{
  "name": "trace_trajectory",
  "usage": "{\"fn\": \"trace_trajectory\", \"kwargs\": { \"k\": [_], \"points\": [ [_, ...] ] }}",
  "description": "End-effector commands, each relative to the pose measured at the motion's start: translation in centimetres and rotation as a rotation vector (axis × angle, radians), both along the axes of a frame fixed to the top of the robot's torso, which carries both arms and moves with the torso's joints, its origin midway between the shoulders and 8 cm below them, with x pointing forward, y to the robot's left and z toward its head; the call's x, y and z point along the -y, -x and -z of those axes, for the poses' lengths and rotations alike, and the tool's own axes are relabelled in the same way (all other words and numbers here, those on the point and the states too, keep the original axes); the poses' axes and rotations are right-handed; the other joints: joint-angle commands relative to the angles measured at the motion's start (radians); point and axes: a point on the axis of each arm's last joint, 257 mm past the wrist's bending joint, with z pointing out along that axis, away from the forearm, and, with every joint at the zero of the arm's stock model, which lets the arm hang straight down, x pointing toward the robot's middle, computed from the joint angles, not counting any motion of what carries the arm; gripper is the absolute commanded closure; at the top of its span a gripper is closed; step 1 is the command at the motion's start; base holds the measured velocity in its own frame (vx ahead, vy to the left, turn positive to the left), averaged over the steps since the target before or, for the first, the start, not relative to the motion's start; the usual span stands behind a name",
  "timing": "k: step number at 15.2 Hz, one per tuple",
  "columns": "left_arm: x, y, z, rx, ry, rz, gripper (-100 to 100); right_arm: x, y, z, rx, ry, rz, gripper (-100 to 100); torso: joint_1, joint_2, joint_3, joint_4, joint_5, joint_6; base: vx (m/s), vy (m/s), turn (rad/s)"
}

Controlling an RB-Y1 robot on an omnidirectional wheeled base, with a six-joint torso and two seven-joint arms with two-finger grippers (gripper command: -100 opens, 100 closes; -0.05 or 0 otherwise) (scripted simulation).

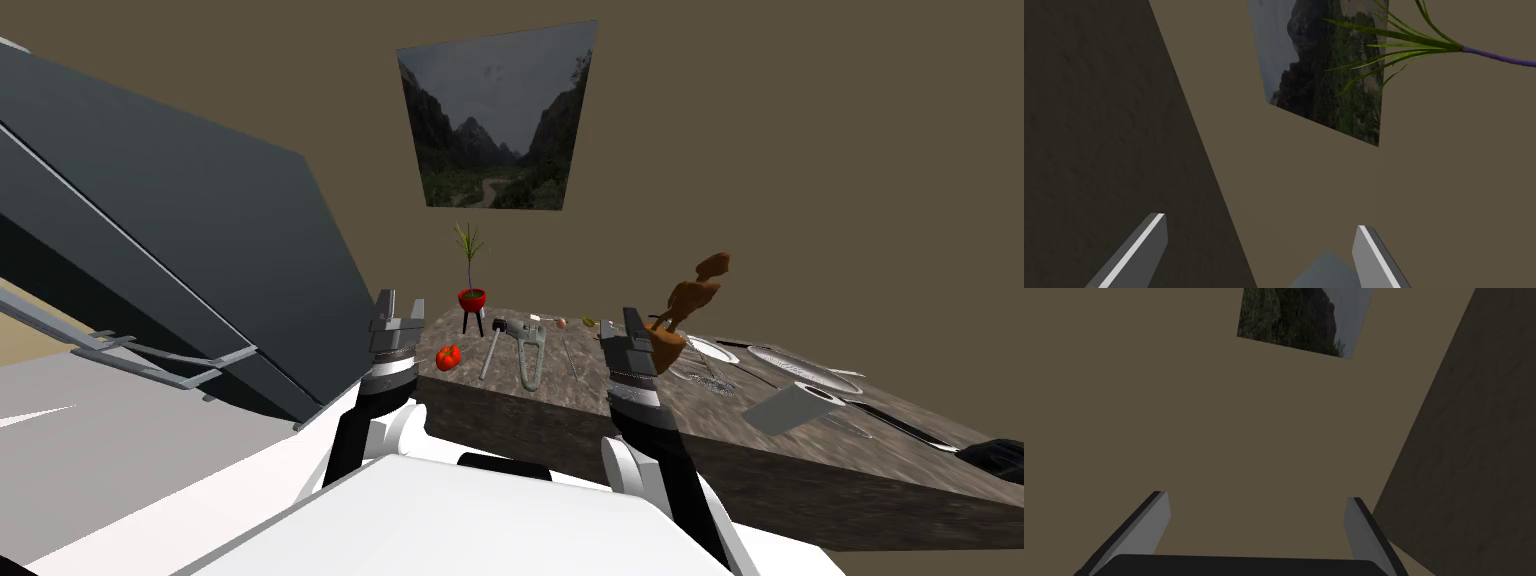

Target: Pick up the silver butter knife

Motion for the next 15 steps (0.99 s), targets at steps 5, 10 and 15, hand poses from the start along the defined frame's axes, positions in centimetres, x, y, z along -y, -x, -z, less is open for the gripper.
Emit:
{"fn": "trace_trajectory", "kwargs": {
  "k": [5,10,15],
  "points": [
    [0.0,0.0,0.0,0.0,0.0,0.0,0,-1.1,-1.3,2.4,-0.077,0.088,-0.057,-100,-0.001,0.006,0.004,0.001,0.0,0.0,-0.086,-0.003,0.028],
    [0.0,0.0,0.0,0.0,0.0,0.0,0,-1.6,-2.2,4.5,-0.139,0.147,-0.091,-100,-0.001,0.005,0.003,0.001,0.0,0.0,-0.061,-0.007,0.056],
    [0.0,0.0,0.0,0.0,0.0,0.0,0,-1.7,-3.7,8.5,-0.253,0.222,-0.129,-100,-0.002,0.003,0.002,0.001,0.0,0.0,-0.036,-0.01,0.074]
  ]
}}
